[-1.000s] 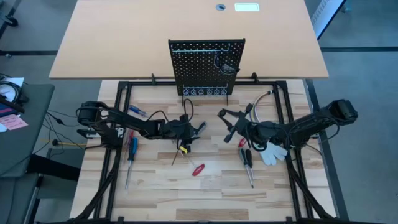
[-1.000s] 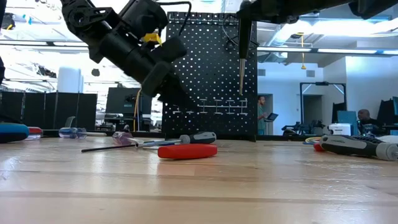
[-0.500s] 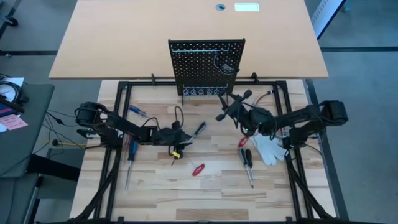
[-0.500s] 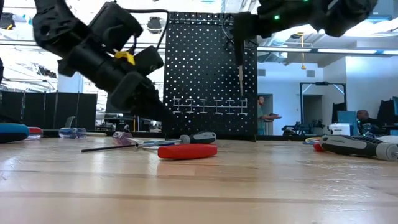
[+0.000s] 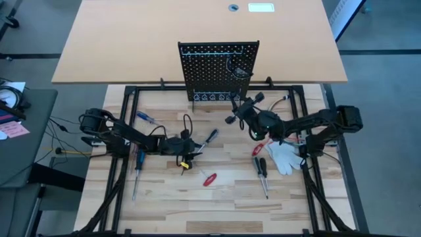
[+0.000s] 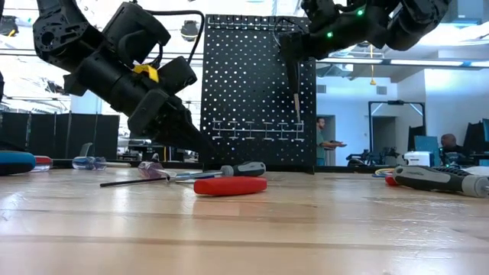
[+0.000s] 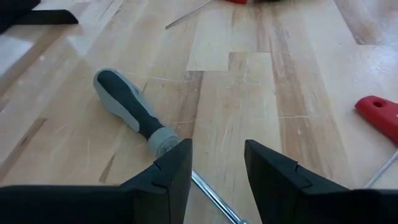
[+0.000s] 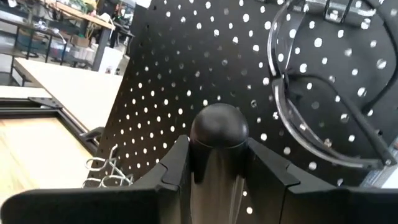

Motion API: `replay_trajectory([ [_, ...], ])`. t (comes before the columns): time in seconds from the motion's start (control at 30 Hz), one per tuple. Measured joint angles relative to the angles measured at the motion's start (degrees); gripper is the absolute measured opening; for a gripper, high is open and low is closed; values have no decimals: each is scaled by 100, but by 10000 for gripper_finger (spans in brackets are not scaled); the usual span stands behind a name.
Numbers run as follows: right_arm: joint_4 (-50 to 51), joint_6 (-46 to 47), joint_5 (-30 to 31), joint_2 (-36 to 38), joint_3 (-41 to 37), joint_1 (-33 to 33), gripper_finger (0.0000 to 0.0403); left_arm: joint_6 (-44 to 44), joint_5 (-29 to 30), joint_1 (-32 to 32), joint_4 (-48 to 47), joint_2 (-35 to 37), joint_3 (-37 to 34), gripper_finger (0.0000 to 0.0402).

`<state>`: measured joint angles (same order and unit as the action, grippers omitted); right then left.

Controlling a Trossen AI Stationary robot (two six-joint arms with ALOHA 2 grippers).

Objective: Hang tools onto peg board
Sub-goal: Hang the top black screwdriver on the pegboard

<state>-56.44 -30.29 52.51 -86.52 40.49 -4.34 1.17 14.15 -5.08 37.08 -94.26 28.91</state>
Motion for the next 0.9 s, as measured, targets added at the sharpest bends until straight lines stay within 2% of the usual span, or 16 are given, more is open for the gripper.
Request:
replay_trajectory([
  [0.37,762,1219,13,0,-4,-405,112,0,-2,0,17,0,2,141],
  [0.7,871,1608,-26,0,-7,-609,114,13,-2,0,17,0,2,141],
  [0.9,1175,1990,-28,0,-7,-706,177,16,-4,0,17,0,3,141],
])
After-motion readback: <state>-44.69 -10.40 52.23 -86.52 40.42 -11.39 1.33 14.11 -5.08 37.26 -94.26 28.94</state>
